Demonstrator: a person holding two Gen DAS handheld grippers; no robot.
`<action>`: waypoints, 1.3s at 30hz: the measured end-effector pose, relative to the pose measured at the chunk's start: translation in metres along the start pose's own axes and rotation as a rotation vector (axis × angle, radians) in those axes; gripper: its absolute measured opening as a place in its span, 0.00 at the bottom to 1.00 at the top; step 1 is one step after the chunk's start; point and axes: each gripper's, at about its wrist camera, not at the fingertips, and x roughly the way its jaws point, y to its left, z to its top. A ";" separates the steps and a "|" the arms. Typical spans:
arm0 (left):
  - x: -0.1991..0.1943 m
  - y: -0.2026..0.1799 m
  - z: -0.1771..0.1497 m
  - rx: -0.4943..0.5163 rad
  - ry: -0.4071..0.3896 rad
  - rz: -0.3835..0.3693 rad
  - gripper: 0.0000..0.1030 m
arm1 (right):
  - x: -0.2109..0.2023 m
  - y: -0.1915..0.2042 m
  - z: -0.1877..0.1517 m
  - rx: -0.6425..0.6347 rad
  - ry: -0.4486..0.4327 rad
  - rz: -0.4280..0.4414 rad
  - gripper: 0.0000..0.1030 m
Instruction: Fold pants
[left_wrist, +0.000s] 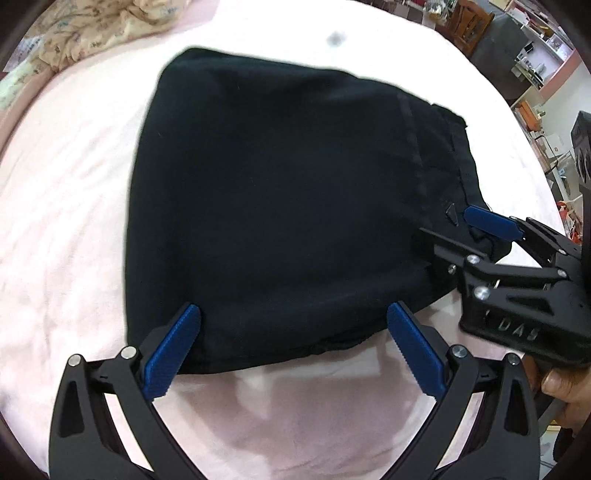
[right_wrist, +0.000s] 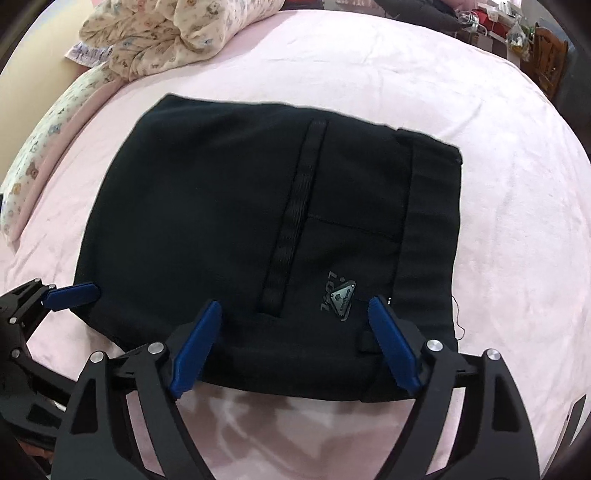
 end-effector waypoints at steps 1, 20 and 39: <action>-0.006 0.004 -0.002 -0.004 -0.013 0.020 0.98 | -0.003 -0.001 0.000 0.017 -0.008 0.001 0.81; -0.092 0.034 -0.009 -0.101 -0.236 0.144 0.98 | -0.068 -0.001 -0.001 0.085 -0.169 -0.064 0.99; -0.117 0.052 -0.019 -0.220 -0.243 0.156 0.98 | -0.091 0.017 -0.021 0.120 -0.176 -0.178 0.99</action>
